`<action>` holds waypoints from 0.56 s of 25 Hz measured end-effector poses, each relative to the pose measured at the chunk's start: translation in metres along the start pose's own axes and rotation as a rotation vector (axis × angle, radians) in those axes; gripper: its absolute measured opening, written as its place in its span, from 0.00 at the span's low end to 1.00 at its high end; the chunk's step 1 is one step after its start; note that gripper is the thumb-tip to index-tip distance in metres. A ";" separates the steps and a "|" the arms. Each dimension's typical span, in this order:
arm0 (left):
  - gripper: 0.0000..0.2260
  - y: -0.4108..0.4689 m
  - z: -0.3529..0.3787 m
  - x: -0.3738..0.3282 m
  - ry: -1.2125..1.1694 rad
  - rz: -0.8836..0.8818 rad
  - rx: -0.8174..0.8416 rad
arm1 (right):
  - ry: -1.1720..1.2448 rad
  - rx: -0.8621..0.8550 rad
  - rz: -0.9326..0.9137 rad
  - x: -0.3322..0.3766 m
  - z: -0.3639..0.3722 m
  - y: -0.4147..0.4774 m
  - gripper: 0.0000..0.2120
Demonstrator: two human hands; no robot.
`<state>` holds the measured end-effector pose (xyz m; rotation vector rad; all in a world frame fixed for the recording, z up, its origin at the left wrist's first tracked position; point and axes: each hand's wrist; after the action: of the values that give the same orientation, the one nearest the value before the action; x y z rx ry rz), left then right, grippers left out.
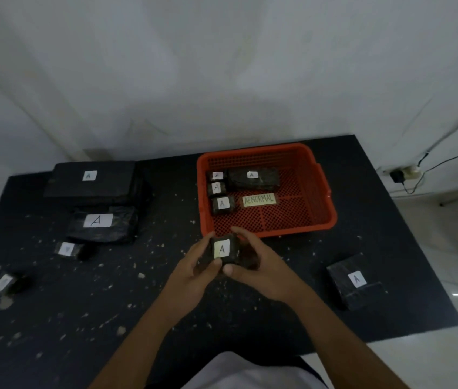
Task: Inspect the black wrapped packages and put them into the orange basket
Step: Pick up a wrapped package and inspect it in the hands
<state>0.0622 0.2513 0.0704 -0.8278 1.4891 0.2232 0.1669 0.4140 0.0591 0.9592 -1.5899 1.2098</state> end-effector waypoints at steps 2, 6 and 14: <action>0.26 0.004 0.006 -0.001 0.022 -0.010 -0.003 | 0.085 -0.005 0.032 0.000 -0.009 0.000 0.23; 0.25 0.012 0.016 -0.007 0.102 -0.042 0.044 | 0.070 -0.063 0.031 -0.004 -0.018 -0.001 0.14; 0.18 0.007 0.027 -0.012 0.206 0.036 0.003 | 0.099 -0.081 0.020 -0.018 -0.008 -0.013 0.18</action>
<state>0.0778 0.2772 0.0751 -0.8420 1.6975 0.1659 0.1859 0.4197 0.0466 0.8218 -1.5608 1.1795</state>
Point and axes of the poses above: each hand's wrist, its own y-axis towards the middle knuckle, its own z-axis out of the palm, x = y × z, and after that the axes turned 1 degree about -z, right-handed
